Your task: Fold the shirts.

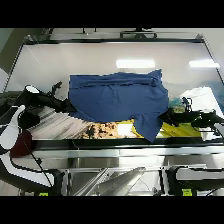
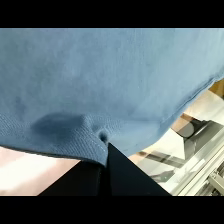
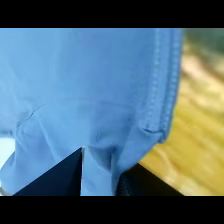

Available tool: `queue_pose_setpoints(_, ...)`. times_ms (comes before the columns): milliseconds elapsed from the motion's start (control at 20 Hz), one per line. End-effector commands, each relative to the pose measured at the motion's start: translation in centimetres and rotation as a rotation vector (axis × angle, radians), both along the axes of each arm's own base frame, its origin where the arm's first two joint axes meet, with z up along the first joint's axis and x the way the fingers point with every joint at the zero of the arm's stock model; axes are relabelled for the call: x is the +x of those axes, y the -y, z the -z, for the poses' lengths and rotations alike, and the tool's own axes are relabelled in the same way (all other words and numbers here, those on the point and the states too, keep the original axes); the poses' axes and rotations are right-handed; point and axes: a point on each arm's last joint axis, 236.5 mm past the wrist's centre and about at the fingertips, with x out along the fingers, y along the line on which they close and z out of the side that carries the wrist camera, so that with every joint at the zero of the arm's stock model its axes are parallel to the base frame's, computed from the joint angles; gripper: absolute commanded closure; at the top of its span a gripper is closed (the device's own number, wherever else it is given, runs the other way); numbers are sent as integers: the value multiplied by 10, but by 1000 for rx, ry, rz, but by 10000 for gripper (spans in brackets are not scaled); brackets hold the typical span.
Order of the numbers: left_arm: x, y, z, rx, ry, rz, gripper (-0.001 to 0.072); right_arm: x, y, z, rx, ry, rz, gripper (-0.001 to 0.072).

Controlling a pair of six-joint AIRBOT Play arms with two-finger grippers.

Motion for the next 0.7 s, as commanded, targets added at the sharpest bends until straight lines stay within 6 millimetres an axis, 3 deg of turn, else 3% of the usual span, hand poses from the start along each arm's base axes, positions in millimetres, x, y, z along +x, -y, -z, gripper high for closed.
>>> queue_pose_setpoints(0, 2, -6, -3, -4, 0, -13, 684, -8, -13, -8, 53, -12, -45, 419)
queue_pose_setpoints(50, 1, -10, -3, -8, -6, -19, 683, -8, -14, -9, 58, -11, -45, 504)
queue_pose_setpoints(100, -1, -13, -5, -16, -17, -22, 683, -10, -15, -11, 65, -12, -51, 640)
queue_pose_setpoints(150, -5, -18, -7, -28, -33, -26, 683, -12, -18, -16, 81, -12, -65, 697)
queue_pose_setpoints(250, -12, -35, -12, -54, -68, -48, 684, -14, -19, -31, 104, 8, -85, 697)
queue_pose_setpoints(400, -19, -61, -17, -84, -103, -104, 684, 0, 4, -52, 76, 63, -34, 697)
queue_pose_setpoints(550, -29, -61, -25, -120, -126, -78, 684, -1, 1, -68, 122, 72, -31, 697)
queue_pose_setpoints(650, -18, -55, -36, -163, -88, -84, 683, 20, -10, -101, 212, 188, -3, 697)
